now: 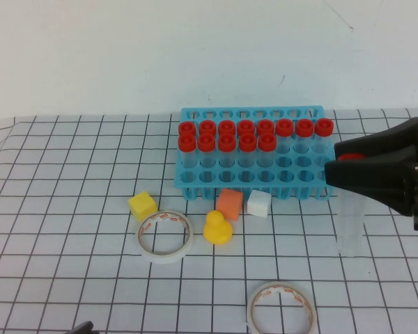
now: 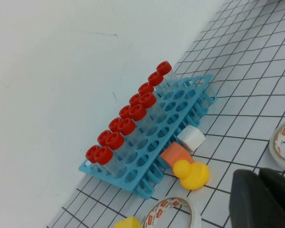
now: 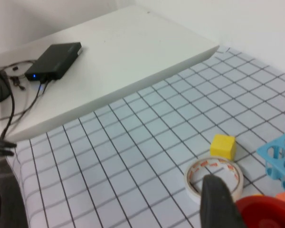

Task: Place the test tubes

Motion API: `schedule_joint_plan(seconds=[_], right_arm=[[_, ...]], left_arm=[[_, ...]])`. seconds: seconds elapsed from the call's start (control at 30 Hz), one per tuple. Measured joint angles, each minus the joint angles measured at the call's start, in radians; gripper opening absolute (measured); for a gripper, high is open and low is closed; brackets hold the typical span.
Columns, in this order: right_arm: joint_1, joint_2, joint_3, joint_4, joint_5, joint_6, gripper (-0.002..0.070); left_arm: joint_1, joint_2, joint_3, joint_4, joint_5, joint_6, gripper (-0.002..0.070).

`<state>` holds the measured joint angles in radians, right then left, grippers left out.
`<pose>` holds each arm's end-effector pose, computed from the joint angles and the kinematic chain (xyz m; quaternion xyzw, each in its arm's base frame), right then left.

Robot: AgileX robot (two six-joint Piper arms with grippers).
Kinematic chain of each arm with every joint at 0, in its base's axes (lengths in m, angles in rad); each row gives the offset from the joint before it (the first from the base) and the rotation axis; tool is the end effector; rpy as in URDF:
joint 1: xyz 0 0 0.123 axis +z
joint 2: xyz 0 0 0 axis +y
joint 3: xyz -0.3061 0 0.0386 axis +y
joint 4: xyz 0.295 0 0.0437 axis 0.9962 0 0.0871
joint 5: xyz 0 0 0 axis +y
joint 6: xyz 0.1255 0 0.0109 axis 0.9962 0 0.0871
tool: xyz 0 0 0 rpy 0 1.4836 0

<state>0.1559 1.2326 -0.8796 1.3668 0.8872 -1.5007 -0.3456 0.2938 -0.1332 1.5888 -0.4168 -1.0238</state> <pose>0.2798 0.1408 0.3236 -0.3638 0.7255 0.3392 0.4756 0.1062 -0.0924 0.2352 0.4427 0.5841 -0.0780 0.6758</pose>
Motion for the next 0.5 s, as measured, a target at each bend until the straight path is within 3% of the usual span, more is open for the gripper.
schedule_joint_plan(seconds=[0.17,0.3,0.4,0.43,0.5], right_arm=[[0.0,0.0,0.0,-0.046,-0.038,0.023,0.0279],[0.034,0.0,-0.006,-0.192,-0.235,0.231,0.0279],[0.086,0.004,-0.01,-0.406,-0.471,0.557,0.0279],[0.125,0.022,-0.01,-0.563,-0.633,0.834,0.0279],[0.158,0.049,-0.01,-0.686,-0.772,1.082,0.0279]], left_arm=[[0.0,0.0,0.0,0.004,-0.002,0.0,-0.0001],[0.0,0.0,0.0,0.004,-0.002,0.0,-0.0001],[0.0,0.0,0.0,0.004,-0.002,0.0,-0.0001],[0.0,0.0,0.0,0.004,-0.002,0.0,-0.0001],[0.0,0.0,0.0,0.004,-0.002,0.0,-0.0001]])
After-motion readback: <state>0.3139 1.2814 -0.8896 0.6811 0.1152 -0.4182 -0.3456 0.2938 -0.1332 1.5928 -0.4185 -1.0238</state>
